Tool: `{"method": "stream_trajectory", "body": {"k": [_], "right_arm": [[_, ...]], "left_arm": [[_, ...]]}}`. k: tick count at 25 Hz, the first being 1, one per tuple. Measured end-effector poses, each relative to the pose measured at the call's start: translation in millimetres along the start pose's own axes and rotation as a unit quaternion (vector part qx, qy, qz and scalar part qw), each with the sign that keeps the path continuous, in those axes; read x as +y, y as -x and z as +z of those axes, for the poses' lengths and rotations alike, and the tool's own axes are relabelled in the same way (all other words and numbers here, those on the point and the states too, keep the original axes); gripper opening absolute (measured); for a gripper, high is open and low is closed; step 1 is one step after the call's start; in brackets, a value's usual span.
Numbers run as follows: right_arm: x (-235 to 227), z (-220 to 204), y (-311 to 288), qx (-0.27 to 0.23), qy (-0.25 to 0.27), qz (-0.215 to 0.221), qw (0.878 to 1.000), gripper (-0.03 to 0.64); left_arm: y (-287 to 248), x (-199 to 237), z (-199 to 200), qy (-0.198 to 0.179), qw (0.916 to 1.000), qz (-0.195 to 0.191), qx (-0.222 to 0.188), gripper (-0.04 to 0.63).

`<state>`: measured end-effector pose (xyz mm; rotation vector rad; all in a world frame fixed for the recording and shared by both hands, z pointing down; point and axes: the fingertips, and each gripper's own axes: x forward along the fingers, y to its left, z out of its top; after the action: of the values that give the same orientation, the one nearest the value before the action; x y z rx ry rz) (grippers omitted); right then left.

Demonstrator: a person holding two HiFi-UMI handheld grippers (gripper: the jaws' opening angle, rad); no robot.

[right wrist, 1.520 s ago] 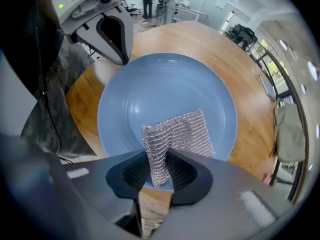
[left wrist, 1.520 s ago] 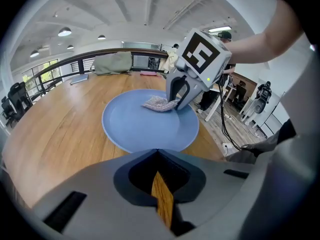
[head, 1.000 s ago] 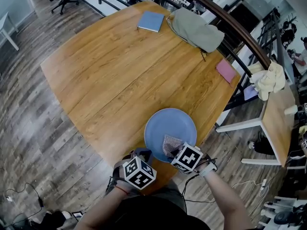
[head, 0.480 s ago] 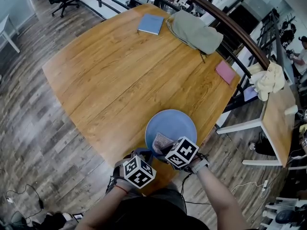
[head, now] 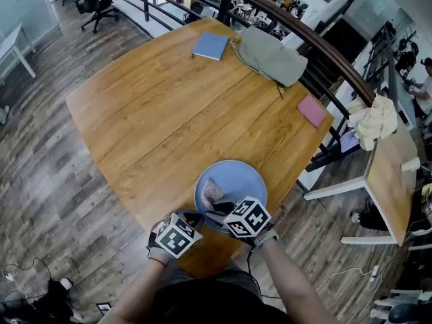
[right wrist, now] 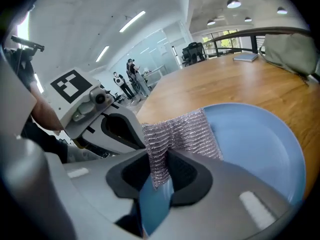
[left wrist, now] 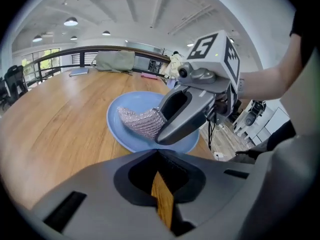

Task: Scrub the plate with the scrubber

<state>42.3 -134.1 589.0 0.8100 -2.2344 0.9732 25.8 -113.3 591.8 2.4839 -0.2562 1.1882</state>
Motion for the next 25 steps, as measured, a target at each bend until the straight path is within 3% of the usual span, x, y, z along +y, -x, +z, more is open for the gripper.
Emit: {"method": "stream_trajectory", "body": {"k": [6, 13, 17, 20, 25], "right_arm": [[-4.0, 23.0, 29.7, -0.123, 0.003, 0.015, 0.992, 0.101], [-15.4, 44.5, 89.1, -0.284, -0.092, 0.042, 0.954, 0.087], [-18.6, 42.8, 112.1, -0.301, -0.078, 0.020, 0.950, 0.087], [-16.4, 43.7, 123.4, -0.306, -0.053, 0.001, 0.951, 0.087], [-10.0, 44.7, 153.2, -0.329, -0.010, -0.047, 0.943, 0.084]], "left_arm": [[11.8, 8.5, 9.3, 0.055, 0.9970, 0.036, -0.042, -0.002], [28.9, 17.4, 34.8, 0.104, 0.9815, 0.067, -0.146, -0.002], [34.8, 22.5, 46.7, 0.135, 0.9690, 0.070, -0.195, -0.002], [50.0, 24.7, 60.9, 0.130, 0.9569, 0.083, -0.246, -0.002], [84.4, 26.2, 76.4, 0.085, 0.9309, 0.176, -0.309, -0.003]]}}
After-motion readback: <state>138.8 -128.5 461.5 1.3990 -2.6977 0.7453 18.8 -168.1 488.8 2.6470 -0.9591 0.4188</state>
